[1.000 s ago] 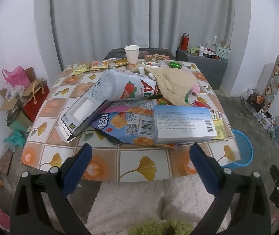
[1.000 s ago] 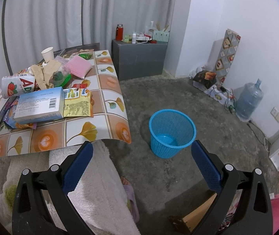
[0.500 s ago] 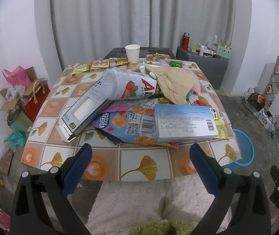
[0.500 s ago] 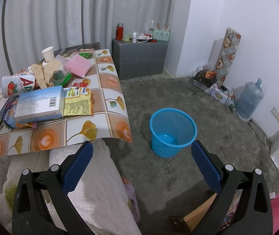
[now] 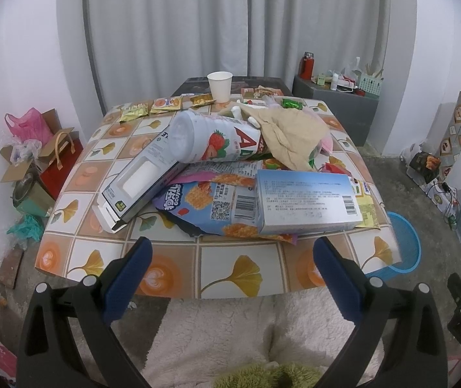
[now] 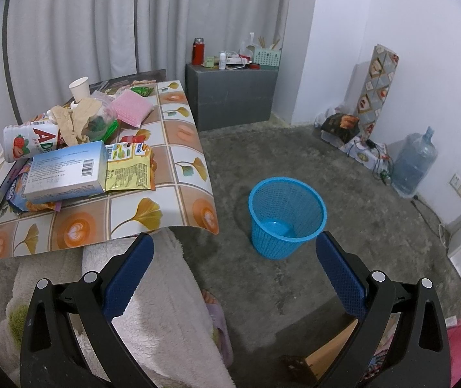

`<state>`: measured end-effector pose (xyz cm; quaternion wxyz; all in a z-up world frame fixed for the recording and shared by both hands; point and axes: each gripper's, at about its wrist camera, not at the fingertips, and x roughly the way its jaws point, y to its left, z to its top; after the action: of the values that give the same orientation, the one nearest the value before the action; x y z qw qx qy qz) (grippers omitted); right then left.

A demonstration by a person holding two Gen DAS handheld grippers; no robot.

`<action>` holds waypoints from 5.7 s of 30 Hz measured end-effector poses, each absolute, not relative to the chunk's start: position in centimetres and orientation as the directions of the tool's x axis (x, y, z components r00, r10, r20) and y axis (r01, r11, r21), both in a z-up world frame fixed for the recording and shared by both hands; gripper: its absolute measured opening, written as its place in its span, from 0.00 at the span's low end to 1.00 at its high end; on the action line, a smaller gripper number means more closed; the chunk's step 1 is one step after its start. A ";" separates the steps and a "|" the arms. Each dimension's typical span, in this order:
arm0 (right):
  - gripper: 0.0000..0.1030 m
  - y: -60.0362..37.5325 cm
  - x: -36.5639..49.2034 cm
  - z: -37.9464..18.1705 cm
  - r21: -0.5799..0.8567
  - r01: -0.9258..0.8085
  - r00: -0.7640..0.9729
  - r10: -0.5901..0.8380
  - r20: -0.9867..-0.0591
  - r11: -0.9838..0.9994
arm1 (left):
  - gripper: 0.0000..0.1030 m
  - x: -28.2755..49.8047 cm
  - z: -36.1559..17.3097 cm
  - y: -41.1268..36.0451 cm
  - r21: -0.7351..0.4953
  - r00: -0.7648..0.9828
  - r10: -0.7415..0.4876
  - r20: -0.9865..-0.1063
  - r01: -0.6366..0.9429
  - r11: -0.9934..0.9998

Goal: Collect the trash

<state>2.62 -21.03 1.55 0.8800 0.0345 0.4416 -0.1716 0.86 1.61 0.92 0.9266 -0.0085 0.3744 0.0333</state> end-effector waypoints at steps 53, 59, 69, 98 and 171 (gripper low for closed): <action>0.90 -22.7 10.5 -0.7 0.137 0.246 0.585 -0.035 -0.810 0.959 | 0.95 7.9 2.1 5.5 -0.286 0.764 -0.369 -0.529 0.249 0.925; 0.87 -24.3 13.1 -0.1 0.205 0.248 0.598 0.017 -0.801 0.947 | 0.93 11.2 4.0 2.4 -0.242 0.763 -0.399 -0.508 0.318 0.917; 0.81 -26.9 18.9 -0.3 0.391 0.239 0.612 0.175 -0.771 0.889 | 0.72 19.1 1.8 -4.4 -0.026 0.676 -0.313 -0.668 0.399 0.917; 0.79 -20.9 32.7 -5.9 0.824 0.120 0.327 0.762 -0.559 0.553 | 0.02 22.7 2.8 -1.0 -0.121 0.653 -0.352 -0.671 0.371 0.921; 0.61 -45.5 14.7 -5.2 0.797 0.452 0.643 0.473 -0.602 0.400 | 0.02 22.5 7.3 -22.4 -0.641 0.154 -0.839 -0.522 0.579 0.505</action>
<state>14.70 -45.51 -5.24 0.7222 0.5476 0.4225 0.0075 22.45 -22.43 7.27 0.7453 -0.1466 0.4436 -0.4756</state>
